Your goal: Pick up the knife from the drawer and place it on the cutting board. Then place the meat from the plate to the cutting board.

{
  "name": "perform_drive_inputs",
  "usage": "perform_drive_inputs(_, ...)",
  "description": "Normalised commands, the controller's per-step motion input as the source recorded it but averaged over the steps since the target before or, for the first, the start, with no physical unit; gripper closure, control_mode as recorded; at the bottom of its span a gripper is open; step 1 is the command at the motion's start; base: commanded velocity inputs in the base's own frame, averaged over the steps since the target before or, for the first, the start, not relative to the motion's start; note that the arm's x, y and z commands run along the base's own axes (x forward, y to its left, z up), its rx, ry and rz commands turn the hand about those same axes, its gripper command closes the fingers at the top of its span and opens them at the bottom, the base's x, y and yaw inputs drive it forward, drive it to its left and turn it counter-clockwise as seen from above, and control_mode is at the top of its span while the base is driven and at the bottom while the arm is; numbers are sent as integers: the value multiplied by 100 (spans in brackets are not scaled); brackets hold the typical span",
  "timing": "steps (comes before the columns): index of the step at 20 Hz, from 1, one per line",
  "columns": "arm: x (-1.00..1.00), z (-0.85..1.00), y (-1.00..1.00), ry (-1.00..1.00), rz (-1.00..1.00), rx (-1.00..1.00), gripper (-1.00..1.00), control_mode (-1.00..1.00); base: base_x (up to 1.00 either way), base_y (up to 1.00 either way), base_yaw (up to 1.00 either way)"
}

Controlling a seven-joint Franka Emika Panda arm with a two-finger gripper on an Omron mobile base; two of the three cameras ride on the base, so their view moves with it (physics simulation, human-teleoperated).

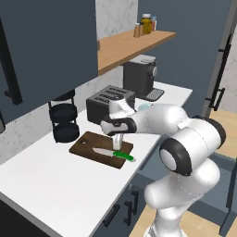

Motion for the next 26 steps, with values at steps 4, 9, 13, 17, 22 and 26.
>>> perform_drive_inputs(4,-2,56,-89,-9,0,20,-100,-100,0,0,0)
perform_drive_inputs(9,19,53,-100,-2,0,23,-100,-100,0,0,0)
perform_drive_inputs(13,67,31,-100,-7,-3,8,-100,-100,0,0,0)
perform_drive_inputs(17,91,25,-92,-6,-16,0,-100,-100,0,0,0)
perform_drive_inputs(22,97,19,-85,-1,-28,0,-100,-100,0,0,0)
perform_drive_inputs(26,93,-3,-75,1,-42,0,-100,-100,0,0,0)
